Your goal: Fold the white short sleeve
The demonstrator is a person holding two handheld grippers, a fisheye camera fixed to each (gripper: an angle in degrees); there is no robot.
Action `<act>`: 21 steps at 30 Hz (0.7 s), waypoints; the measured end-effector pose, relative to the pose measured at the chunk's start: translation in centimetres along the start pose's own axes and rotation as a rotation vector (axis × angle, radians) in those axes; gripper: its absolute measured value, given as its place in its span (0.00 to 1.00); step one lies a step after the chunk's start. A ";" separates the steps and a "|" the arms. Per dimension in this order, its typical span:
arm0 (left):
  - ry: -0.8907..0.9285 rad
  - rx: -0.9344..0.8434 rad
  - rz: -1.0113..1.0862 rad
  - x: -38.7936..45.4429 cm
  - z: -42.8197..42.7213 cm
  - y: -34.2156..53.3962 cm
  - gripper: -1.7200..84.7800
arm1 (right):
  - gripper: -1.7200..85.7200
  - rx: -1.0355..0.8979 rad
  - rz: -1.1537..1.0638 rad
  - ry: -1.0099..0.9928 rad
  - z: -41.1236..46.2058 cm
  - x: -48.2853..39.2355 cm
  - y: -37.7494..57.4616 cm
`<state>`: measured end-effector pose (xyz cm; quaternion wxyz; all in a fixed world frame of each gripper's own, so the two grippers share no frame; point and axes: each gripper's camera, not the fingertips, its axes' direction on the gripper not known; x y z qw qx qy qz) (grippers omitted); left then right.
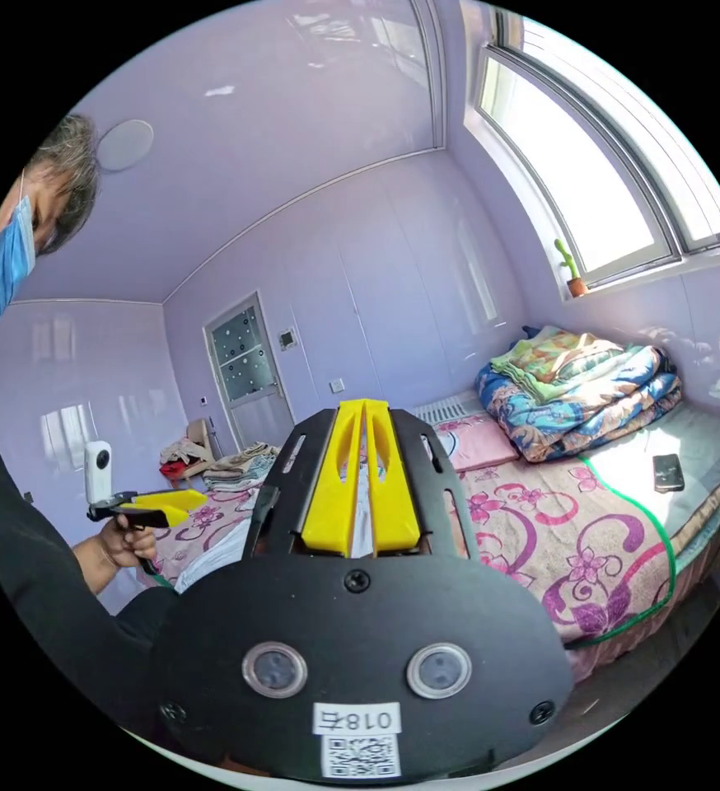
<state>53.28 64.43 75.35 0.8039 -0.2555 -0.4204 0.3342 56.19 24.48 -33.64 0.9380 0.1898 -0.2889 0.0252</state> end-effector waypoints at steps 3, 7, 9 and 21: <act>0.055 -0.108 -0.038 1.8 7.9 -4.1 0.16 | 0.02 -0.035 0.032 0.065 0.0 1.7 0.5; 0.042 -0.275 -0.071 5.6 16.7 -8.6 0.16 | 0.02 -0.051 0.091 0.108 -0.7 4.4 1.1; 0.004 -0.372 -0.073 6.6 19.3 -10.1 0.16 | 0.02 -0.050 0.131 0.120 -1.1 5.7 1.4; -0.193 -0.625 -0.026 8.1 25.1 -20.1 0.15 | 0.02 -0.038 0.240 0.125 -0.3 12.5 0.0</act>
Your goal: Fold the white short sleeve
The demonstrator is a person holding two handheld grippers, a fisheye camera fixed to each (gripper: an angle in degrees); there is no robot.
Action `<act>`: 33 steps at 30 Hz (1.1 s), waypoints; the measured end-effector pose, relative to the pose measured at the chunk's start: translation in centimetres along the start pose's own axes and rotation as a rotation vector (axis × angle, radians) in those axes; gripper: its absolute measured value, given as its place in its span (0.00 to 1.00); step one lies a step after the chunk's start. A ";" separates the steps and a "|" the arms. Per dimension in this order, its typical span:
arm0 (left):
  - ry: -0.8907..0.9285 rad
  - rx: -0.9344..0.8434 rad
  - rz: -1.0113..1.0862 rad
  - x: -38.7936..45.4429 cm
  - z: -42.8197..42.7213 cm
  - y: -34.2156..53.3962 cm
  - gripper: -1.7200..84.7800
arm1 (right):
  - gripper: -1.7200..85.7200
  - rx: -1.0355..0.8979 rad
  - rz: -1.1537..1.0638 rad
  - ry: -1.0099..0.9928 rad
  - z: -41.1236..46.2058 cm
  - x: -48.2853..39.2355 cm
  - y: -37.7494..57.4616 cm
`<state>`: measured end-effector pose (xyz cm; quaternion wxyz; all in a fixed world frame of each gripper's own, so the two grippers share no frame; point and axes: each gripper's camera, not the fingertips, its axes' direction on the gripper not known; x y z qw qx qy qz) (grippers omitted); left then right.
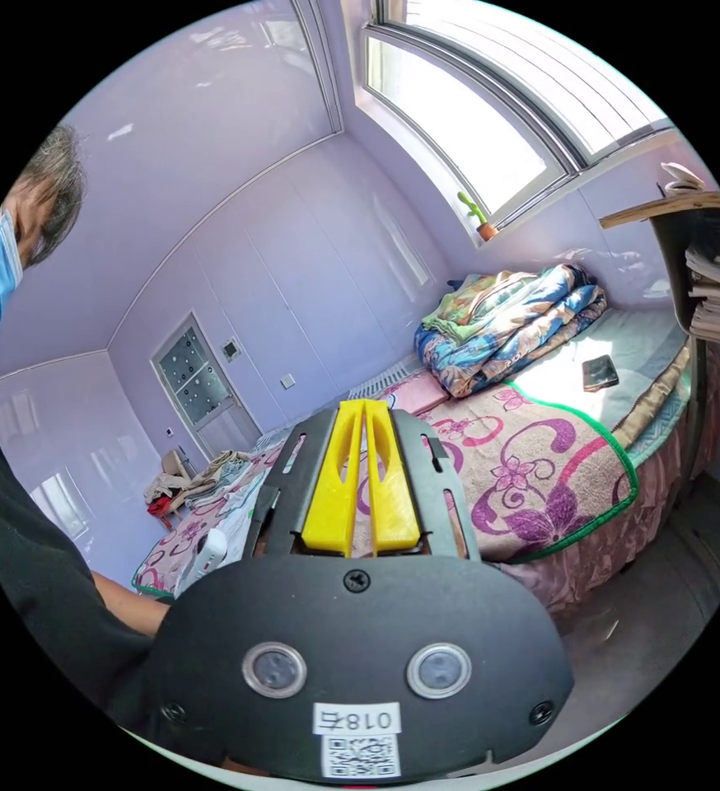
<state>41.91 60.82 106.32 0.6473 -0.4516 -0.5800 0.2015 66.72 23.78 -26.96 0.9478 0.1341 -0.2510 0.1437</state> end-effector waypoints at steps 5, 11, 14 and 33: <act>-0.023 0.004 -0.048 -2.4 -1.9 -1.9 0.10 | 0.02 0.015 -0.004 0.012 1.5 1.1 -2.5; 0.015 0.029 -0.087 -6.0 -3.3 -2.0 0.06 | 0.02 0.005 0.005 0.012 5.1 1.7 -5.9; 0.210 0.120 -0.213 -10.7 -4.5 -0.1 0.04 | 0.02 -0.037 -0.013 0.001 8.1 1.4 -8.0; 0.854 0.551 -0.511 -32.1 -2.9 10.5 0.03 | 0.11 -0.695 0.641 -0.292 62.0 12.0 -21.1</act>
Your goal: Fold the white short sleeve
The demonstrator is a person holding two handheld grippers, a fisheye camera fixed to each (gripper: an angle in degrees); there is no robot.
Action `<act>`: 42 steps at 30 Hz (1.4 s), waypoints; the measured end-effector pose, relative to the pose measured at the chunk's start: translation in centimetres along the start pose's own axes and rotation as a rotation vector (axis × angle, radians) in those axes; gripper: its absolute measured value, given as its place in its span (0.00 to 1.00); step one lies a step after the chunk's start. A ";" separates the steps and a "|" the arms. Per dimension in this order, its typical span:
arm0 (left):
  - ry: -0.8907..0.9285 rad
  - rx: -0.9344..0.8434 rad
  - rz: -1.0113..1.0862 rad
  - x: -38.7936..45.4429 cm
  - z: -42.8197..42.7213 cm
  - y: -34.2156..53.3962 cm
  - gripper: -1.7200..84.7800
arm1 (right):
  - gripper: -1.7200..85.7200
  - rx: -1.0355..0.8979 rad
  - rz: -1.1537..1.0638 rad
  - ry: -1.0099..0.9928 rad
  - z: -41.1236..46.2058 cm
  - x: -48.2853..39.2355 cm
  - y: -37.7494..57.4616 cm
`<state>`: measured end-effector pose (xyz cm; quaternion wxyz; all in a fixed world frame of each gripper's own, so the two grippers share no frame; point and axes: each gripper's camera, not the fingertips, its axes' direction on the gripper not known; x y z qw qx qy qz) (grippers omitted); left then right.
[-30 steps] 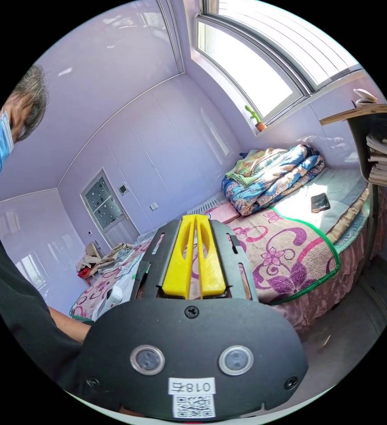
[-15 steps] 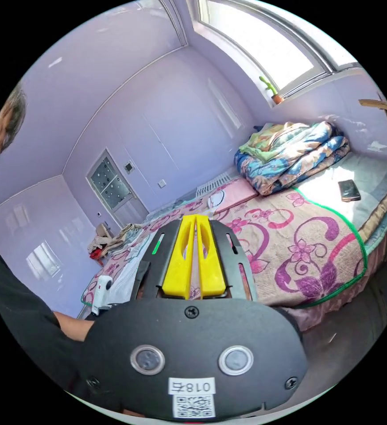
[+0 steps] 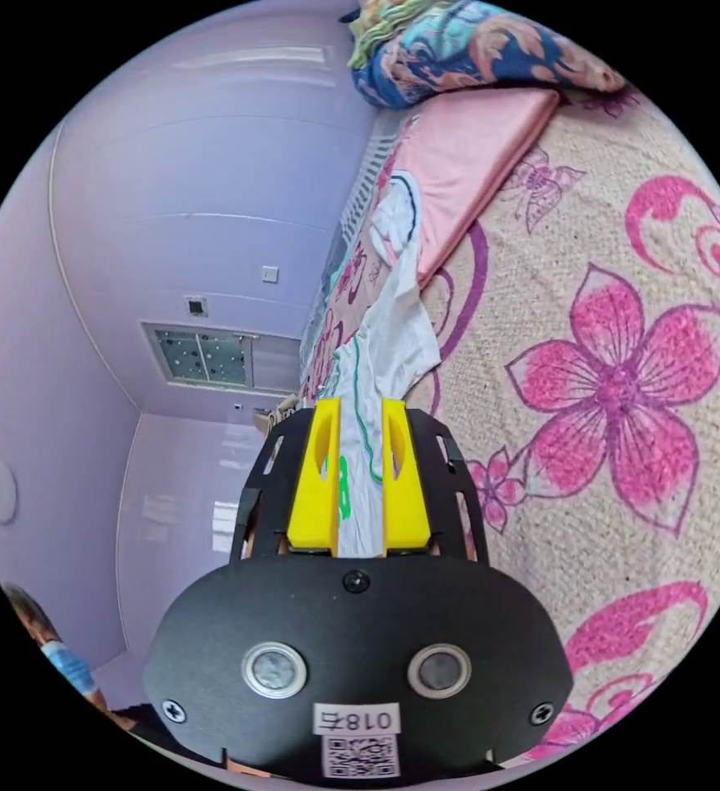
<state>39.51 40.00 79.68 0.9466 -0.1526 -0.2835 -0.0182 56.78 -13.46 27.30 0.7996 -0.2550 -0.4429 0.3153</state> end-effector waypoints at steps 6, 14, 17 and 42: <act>0.016 0.001 0.043 -2.7 -0.6 -0.3 0.03 | 0.11 0.052 0.135 0.060 3.4 1.2 -5.0; 0.019 0.002 0.062 -5.1 0.1 0.9 0.03 | 0.08 0.130 0.200 -0.051 6.2 1.0 -11.8; 0.009 0.008 0.058 -5.8 0.2 1.5 0.03 | 0.06 0.127 0.216 -0.039 7.2 0.4 -13.7; 0.047 0.051 0.056 -9.0 7.6 5.4 0.02 | 0.08 0.172 0.268 0.062 14.0 -2.5 -16.4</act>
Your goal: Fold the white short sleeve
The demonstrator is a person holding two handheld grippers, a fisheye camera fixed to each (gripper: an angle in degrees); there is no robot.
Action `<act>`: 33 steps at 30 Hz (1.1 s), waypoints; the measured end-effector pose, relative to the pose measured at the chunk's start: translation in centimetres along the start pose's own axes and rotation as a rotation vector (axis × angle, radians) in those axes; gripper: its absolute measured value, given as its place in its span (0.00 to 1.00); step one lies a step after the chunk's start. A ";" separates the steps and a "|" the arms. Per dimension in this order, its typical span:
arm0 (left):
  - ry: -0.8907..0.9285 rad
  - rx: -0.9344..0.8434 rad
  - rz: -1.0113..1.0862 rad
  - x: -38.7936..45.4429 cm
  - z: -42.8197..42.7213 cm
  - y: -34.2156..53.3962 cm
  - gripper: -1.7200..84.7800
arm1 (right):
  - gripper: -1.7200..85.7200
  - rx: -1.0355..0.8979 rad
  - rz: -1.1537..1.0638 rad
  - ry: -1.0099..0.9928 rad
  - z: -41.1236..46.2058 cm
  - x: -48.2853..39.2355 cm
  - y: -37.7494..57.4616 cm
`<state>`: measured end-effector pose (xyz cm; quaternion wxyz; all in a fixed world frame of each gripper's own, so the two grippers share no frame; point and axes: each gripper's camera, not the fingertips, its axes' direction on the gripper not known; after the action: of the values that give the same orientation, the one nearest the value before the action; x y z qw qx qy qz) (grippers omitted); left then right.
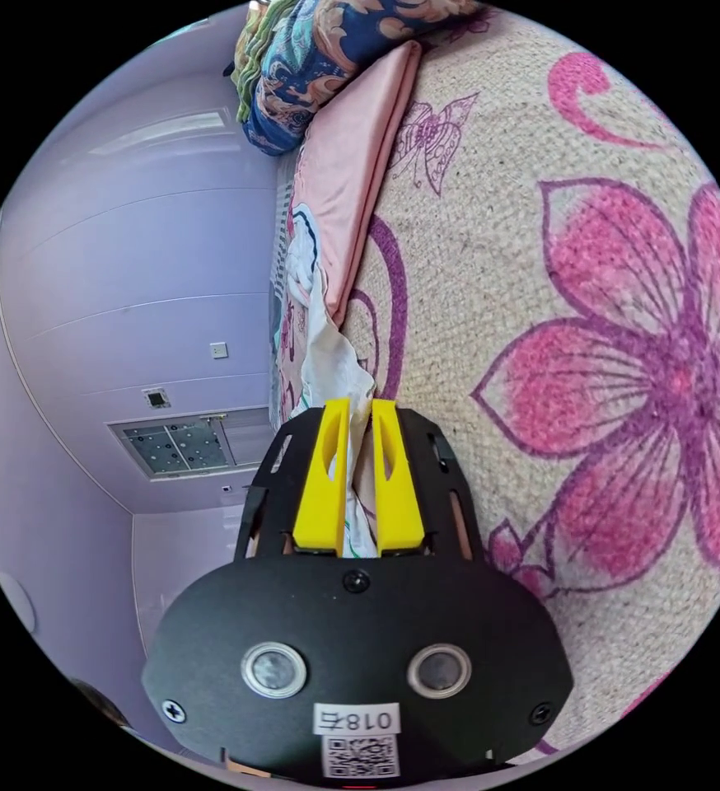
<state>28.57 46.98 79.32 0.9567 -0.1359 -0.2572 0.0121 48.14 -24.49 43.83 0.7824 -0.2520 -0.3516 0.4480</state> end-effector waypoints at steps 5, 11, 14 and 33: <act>0.000 -0.036 -0.002 0.5 3.5 1.0 0.01 | 0.09 -0.005 -0.014 -0.029 2.7 0.0 1.0; -0.010 -0.038 -0.023 1.1 6.6 1.9 0.02 | 0.02 -0.041 -0.070 0.041 5.8 -0.8 3.4; -0.023 -0.006 -0.053 1.3 7.6 2.5 0.02 | 0.02 -0.002 -0.125 -0.005 6.3 -2.0 6.1; -0.179 0.447 -0.646 1.5 7.3 15.0 0.02 | 0.01 -0.384 -1.600 0.902 44.7 -15.7 49.5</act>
<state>26.98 63.46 82.13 0.8911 0.1648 -0.3598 -0.2219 -17.99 -11.39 31.53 0.8654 -0.2100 -0.1520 -0.4288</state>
